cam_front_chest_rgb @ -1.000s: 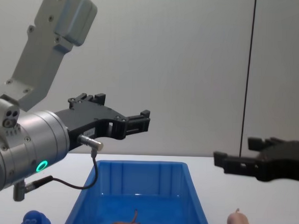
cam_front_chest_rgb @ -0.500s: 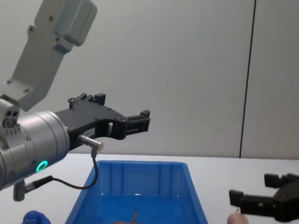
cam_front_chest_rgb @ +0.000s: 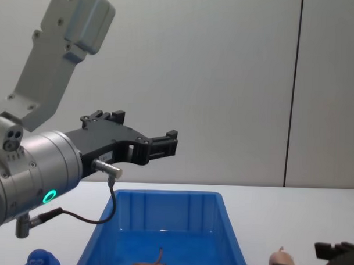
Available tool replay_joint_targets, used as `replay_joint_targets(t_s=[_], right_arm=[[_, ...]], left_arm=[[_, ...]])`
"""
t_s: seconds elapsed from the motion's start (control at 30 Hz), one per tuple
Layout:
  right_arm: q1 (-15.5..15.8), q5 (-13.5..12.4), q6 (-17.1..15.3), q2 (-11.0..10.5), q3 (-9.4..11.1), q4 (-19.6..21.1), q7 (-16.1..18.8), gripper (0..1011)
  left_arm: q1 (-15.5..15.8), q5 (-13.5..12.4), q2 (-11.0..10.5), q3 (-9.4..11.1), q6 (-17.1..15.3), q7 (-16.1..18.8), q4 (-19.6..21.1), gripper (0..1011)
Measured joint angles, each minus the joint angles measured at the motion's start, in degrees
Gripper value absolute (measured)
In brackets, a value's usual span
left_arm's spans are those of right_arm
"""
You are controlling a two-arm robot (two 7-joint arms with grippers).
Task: Pick up the two dolls from the table and place them into the box.
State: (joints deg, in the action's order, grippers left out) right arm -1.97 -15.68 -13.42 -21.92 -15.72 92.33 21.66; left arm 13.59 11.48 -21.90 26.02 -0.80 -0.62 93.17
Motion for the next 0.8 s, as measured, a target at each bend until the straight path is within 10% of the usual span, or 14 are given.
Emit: replay_joint_targets(t_s=[0.27, 0.8], right_arm=[[-0.5, 0.6, -1.2, 0.8, -0.6, -1.5, -0.5, 962], [-1.4, 0.9, -2.3, 2.0, -1.3, -3.4, -1.4, 488]], left_arm=[[0.0, 0.0, 0.0, 0.0, 0.0, 0.0, 0.0, 1001], [0.0, 0.0, 0.0, 0.0, 0.0, 0.0, 0.0, 1001]])
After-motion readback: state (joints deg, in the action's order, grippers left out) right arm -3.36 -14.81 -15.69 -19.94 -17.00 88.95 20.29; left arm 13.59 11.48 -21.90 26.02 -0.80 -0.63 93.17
